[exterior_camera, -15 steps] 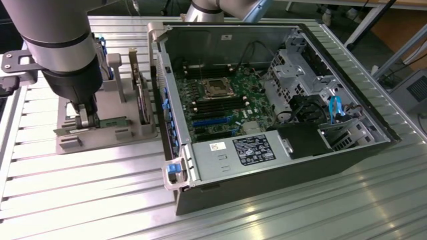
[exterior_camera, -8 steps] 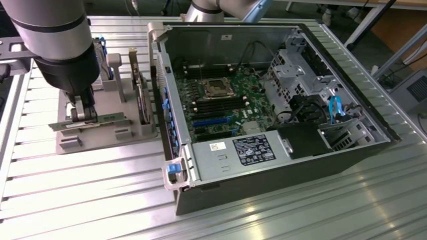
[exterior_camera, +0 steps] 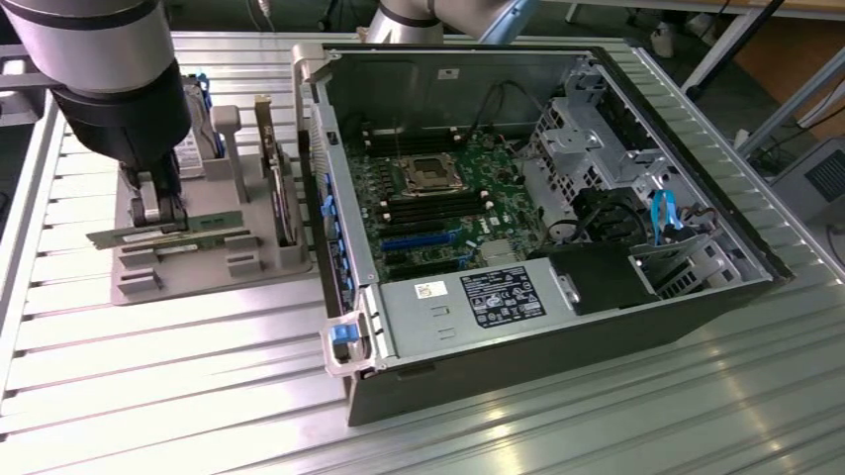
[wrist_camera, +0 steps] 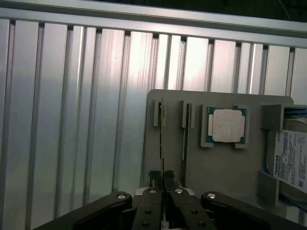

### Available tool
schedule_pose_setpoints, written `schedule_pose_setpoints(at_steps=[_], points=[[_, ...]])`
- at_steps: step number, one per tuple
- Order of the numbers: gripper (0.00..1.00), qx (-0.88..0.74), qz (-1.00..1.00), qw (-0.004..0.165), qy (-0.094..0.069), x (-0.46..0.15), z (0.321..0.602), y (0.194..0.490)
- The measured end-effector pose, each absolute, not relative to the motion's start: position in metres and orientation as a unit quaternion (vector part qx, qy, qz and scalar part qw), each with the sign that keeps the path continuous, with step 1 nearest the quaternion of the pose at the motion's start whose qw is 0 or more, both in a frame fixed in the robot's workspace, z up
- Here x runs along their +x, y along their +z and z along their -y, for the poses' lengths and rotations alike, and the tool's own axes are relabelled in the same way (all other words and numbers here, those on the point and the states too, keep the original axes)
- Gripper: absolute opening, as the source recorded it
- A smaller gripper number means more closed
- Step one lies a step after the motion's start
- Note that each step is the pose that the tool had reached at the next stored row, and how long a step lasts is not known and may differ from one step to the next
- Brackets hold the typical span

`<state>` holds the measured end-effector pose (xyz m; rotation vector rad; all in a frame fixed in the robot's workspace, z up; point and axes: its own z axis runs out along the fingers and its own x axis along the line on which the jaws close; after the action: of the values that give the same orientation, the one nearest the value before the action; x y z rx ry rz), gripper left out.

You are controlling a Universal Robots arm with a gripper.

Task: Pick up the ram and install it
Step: 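Pick up the ram and move it above insertion slot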

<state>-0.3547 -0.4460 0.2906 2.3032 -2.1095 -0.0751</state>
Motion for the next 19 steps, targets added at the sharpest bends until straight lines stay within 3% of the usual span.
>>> schedule_pose_setpoints(at_steps=[19], points=[[0.13,0.737,0.675,0.009,-0.024,-0.355,0.446,0.335]])
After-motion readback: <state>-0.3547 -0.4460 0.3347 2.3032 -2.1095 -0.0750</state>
